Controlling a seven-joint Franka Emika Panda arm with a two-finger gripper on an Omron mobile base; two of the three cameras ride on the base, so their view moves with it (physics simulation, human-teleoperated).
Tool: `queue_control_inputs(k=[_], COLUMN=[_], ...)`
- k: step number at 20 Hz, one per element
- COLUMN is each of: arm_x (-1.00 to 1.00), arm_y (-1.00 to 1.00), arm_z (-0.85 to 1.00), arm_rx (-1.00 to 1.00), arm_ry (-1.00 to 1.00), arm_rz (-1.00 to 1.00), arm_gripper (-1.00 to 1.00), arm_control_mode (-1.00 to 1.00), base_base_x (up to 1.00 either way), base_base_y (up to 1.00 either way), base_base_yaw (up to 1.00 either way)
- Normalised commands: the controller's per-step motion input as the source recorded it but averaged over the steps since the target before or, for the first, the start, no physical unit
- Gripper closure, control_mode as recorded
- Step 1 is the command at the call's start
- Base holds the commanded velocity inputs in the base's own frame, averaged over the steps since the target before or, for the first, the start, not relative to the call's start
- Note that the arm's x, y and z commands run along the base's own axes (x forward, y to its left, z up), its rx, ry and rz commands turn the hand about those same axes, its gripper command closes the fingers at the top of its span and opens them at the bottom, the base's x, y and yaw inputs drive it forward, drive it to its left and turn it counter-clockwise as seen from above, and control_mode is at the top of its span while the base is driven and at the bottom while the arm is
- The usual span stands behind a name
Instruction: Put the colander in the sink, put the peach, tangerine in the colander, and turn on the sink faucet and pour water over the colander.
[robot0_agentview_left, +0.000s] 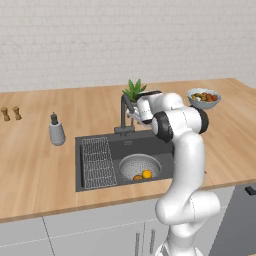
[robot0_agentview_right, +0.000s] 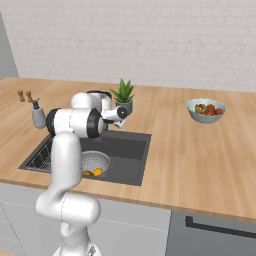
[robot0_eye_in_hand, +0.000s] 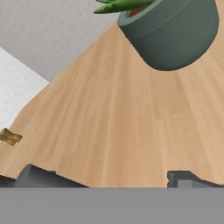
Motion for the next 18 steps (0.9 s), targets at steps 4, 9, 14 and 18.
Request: queue_control_inputs(k=[4,9,14,18], arm_x=[0.32,0.14,0.00,0.11], arm_y=[0.02,0.01,0.00,0.00], arm_z=[-0.19,-0.21,-0.24,-0.23], arm_rx=[0.02,0.01,0.00,0.00], arm_ry=[0.01,0.01,0.05,0.08], arm_rz=[-0.06,-0.06,-0.07,-0.08], arm_gripper=[-1.00,-1.00,-1.00,-1.00], arm_control_mode=[-1.00,-1.00,-1.00,-1.00], base_base_x=[0.00,0.00,0.00,0.00], base_base_y=[0.00,0.00,0.00,0.00], base_base_yaw=[0.00,0.00,0.00,0.00])
